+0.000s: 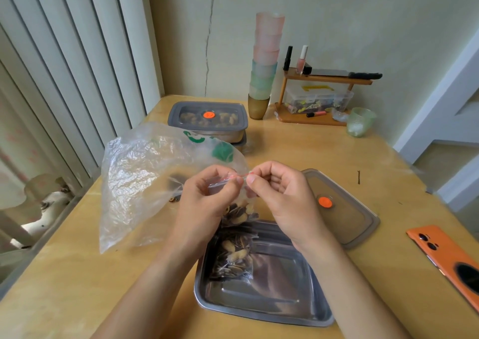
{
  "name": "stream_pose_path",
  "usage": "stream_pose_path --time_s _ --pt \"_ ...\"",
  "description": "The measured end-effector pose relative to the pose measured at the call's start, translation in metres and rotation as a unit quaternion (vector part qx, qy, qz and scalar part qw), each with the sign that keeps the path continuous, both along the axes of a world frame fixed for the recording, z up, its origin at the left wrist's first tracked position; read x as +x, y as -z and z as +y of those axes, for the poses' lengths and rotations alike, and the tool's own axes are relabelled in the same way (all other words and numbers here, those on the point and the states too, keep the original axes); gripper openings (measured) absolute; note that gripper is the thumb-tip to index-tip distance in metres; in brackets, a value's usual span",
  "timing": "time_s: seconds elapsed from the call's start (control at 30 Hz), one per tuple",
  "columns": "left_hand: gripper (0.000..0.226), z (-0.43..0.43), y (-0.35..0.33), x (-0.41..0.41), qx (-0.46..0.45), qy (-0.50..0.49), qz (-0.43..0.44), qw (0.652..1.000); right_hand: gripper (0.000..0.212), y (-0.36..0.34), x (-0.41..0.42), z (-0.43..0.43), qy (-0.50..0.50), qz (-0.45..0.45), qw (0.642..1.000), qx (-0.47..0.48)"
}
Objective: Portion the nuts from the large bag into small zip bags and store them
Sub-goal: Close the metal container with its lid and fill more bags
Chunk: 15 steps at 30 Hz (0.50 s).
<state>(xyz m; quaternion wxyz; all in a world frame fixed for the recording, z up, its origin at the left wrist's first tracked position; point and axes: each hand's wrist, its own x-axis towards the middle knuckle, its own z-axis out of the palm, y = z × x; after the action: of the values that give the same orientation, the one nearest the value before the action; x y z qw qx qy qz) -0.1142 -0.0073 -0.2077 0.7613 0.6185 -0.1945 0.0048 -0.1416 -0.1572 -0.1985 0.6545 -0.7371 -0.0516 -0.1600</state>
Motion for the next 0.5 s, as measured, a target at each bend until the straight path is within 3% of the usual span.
stream_pose_path --time_s 0.33,0.5 --pt "0.025 0.0065 -0.0046 0.0005 -0.013 0.000 0.019 1.000 0.008 -0.0045 -0.0020 -0.0050 -0.046 0.017 0.999 0.018" --pt "0.025 0.0068 -0.0015 0.0029 -0.006 -0.004 0.038 0.999 0.006 -0.0036 -0.0002 -0.0056 -0.012 0.004 1.000 0.011"
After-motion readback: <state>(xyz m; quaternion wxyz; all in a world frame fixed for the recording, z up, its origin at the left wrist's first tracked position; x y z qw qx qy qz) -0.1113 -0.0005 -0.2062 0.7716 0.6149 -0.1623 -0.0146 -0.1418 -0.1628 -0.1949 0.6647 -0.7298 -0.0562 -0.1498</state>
